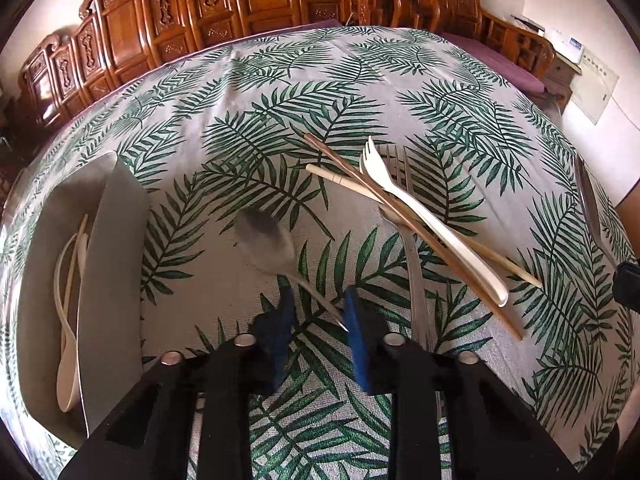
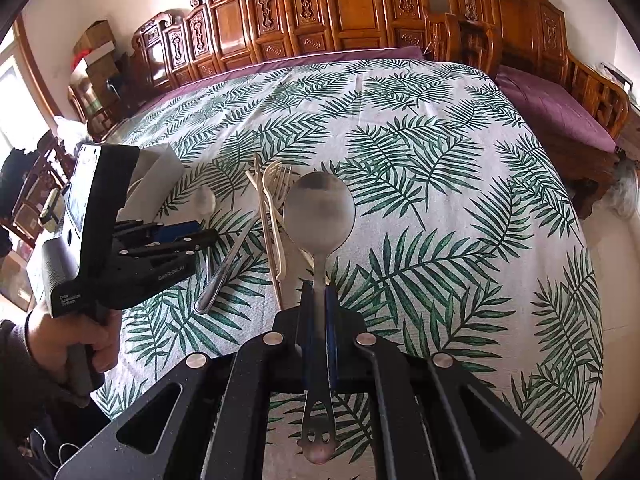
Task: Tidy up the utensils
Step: 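Grasp another metal spoon with the left tool while the right tool holds its spoon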
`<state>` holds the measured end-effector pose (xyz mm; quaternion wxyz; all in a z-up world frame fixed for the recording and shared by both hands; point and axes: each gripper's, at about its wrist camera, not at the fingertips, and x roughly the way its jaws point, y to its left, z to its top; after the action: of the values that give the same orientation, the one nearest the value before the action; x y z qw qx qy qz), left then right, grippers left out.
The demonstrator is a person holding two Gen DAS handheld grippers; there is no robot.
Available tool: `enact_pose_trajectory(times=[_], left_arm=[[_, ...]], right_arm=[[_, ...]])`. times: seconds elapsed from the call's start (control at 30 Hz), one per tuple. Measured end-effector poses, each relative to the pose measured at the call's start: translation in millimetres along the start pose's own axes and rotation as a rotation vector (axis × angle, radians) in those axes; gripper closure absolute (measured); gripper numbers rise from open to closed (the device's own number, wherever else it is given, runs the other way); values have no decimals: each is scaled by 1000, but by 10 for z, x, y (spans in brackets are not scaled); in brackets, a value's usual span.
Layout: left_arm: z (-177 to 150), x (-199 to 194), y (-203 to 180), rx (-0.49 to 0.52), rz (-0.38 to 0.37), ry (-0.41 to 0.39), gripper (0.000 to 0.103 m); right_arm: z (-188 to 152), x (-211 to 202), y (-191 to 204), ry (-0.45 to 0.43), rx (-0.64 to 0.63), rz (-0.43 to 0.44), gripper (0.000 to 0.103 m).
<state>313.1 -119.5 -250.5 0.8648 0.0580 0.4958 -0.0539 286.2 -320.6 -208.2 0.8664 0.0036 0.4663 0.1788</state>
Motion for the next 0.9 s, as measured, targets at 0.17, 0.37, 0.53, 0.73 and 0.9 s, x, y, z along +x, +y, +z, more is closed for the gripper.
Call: enact_pose_trajectory(times=[0.17, 0.37, 0.53, 0.73, 0.9], left_arm=[[-25, -15, 68, -11, 13, 8, 88], [-49, -20, 201, -33, 20, 24, 85], [-27, -3, 261, -67, -4, 31, 86], [-5, 10, 213, -22, -4, 8, 98], [16, 14, 205, 7, 11, 15, 101]], right_arm=[[5, -8, 6, 0, -12, 4, 96], [10, -7, 9, 0, -11, 6, 96], [13, -16, 1, -3, -4, 10, 96], [26, -41, -26, -8, 4, 18, 96], [28, -62, -52, -12, 12, 22, 96]])
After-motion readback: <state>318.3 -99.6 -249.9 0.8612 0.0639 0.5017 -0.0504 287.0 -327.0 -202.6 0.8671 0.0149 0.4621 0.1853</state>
